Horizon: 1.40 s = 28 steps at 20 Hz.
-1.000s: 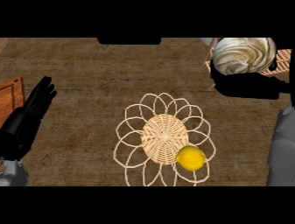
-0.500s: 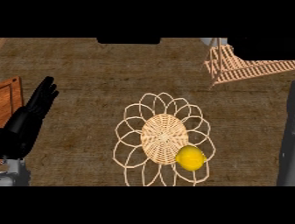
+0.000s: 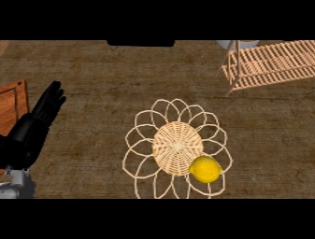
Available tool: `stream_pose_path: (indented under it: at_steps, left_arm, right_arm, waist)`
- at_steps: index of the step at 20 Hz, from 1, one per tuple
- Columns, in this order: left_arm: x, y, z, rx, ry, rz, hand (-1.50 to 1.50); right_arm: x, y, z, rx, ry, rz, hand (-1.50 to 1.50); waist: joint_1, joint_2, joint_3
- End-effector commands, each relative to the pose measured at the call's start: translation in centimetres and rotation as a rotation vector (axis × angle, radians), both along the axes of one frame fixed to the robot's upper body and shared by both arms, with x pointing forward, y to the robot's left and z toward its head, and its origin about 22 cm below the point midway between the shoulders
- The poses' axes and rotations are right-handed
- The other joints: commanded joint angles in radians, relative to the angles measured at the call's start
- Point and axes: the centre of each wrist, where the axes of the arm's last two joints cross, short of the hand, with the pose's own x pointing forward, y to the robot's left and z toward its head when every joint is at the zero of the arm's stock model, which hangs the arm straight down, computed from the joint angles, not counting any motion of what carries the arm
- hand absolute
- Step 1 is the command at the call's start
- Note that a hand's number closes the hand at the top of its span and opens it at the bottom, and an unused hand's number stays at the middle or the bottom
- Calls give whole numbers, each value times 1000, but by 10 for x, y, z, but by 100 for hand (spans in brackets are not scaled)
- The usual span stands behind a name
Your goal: Pick the cupcake from the placemat and place it in the tiered shelf
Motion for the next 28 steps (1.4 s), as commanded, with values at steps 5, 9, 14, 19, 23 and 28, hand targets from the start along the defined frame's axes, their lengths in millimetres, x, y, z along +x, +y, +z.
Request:
stream_pose_path:
  at_steps: [5, 9, 14, 19, 23, 28]
  left_arm:
    - [3, -2, -20, -11, 21, -3, 0]
    - [5, -8, -9, -6, -20, -6, 0]
    - [16, 5, 1, -18, -4, 0, 0]
    - [6, -2, -8, -8, 15, 16, 0]
    - [-1, 9, 4, -16, 5, 6, 0]
    - [1, 5, -4, 6, -12, 24, 0]
  right_arm:
    - [42, -14, 7, -131, -119, 80, 150]
    - [57, -15, 25, 15, -75, 220, 150]
    - [71, -12, -3, -160, 122, 234, 150]
    - [78, -30, -21, -244, 281, 311, 150]
    - [86, -24, -43, -250, 329, 275, 150]
    - [86, -54, -44, -164, 295, 133, 150]
  waist:
    - [-10, -4, 2]
    - [-5, -3, 2]
    - [-11, -4, 1]
    - [-16, -6, 2]
    - [-10, -7, 2]
    - [-14, -6, 2]
